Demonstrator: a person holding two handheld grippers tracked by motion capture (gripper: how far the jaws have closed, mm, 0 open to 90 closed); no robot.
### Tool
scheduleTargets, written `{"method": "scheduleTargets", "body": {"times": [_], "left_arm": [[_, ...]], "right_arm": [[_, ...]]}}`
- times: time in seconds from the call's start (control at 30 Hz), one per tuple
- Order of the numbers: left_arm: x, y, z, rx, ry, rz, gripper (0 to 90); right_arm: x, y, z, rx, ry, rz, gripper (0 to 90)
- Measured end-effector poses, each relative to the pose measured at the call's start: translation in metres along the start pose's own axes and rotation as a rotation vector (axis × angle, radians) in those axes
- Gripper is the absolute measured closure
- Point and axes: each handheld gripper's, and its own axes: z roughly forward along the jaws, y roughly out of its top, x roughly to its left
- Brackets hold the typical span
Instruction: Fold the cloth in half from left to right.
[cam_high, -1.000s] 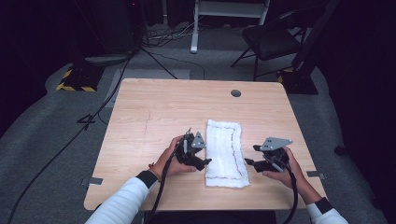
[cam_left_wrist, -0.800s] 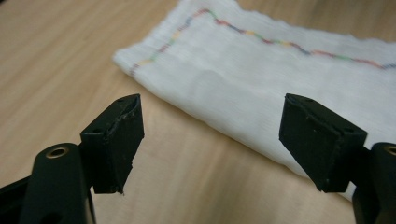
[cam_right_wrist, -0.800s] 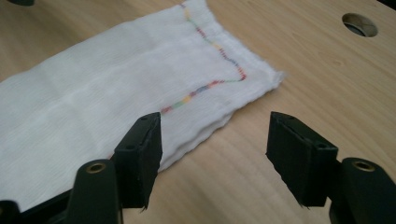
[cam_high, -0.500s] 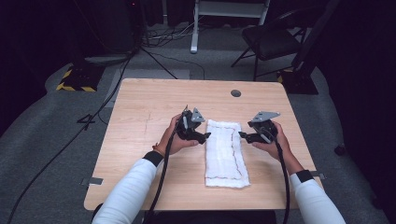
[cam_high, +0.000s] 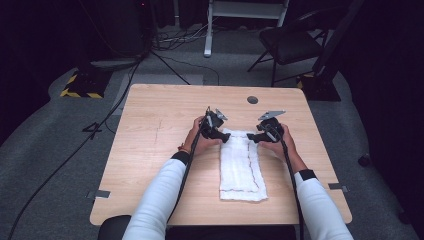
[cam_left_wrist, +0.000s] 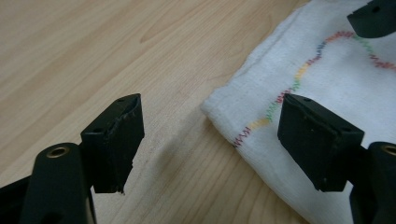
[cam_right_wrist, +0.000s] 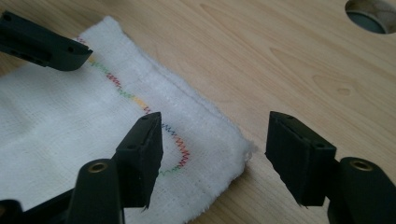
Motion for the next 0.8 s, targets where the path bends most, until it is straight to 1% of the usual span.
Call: {"method": "scheduleTargets", "body": {"times": [0.03,0.1,0.13,0.17,0.2,0.23,0.33,0.37,0.4,0.43,0.47,0.5,0.57,0.6,0.63,0.7,0.73,0.77,0.8], "left_arm": [[0.001,-0.001,0.003,0.001,-0.005,-0.010,20.8],[0.003,-0.003,0.006,0.000,-0.021,-0.030,20.0],[0.004,-0.003,0.007,-0.004,-0.029,-0.042,19.7],[0.005,-0.003,0.007,0.000,-0.037,-0.042,19.7],[0.005,-0.004,0.008,-0.002,-0.047,-0.051,20.1],[0.005,-0.004,0.009,-0.004,-0.053,-0.056,20.0],[0.006,-0.004,0.009,-0.004,-0.055,-0.045,20.0],[0.006,-0.004,0.009,-0.003,-0.056,-0.042,20.0],[0.005,-0.004,0.009,-0.005,-0.058,-0.040,21.8],[0.005,-0.004,0.009,-0.007,-0.063,-0.042,21.8],[0.005,-0.004,0.008,-0.008,-0.070,-0.032,23.5],[0.005,-0.004,0.007,-0.011,-0.084,-0.025,26.4],[0.004,-0.003,0.006,-0.002,-0.109,-0.001,34.8],[0.004,-0.003,0.005,-0.004,-0.120,0.005,41.1],[0.003,-0.002,0.005,-0.002,-0.140,0.014,46.9],[0.003,-0.002,0.005,-0.005,-0.154,0.023,59.1],[0.004,-0.001,0.005,-0.002,-0.165,0.027,59.1],[0.004,0.000,0.005,0.004,-0.182,0.028,63.9],[0.003,0.001,0.005,0.010,-0.191,0.037,68.3]], "right_arm": [[-0.003,-0.002,0.005,0.018,-0.010,0.009,36.2],[-0.005,-0.003,0.008,0.020,-0.015,0.019,35.4],[-0.008,-0.006,0.011,0.016,0.001,0.043,34.4],[-0.008,-0.006,0.011,0.016,0.001,0.043,34.4],[-0.010,-0.007,0.013,0.007,0.011,0.062,33.4],[-0.011,-0.008,0.014,0.003,0.022,0.071,33.7],[-0.012,-0.008,0.014,0.000,0.029,0.070,34.5],[-0.012,-0.008,0.014,0.001,0.036,0.069,38.4],[-0.009,-0.008,0.013,0.003,0.057,0.064,48.3],[-0.009,-0.008,0.013,0.003,0.057,0.064,48.3],[-0.008,-0.007,0.012,0.005,0.064,0.062,52.2],[-0.006,-0.006,0.012,0.010,0.071,0.059,55.2],[-0.005,-0.006,0.012,0.013,0.082,0.055,62.3],[-0.004,-0.005,0.012,0.015,0.096,0.055,66.9],[-0.004,-0.005,0.012,0.015,0.099,0.056,69.0],[-0.002,-0.004,0.011,0.023,0.110,0.050,76.4],[-0.002,-0.004,0.011,0.023,0.110,0.050,76.4],[-0.001,-0.003,0.011,0.026,0.106,0.049,78.1],[0.000,-0.003,0.011,0.026,0.102,0.040,79.3]]}}
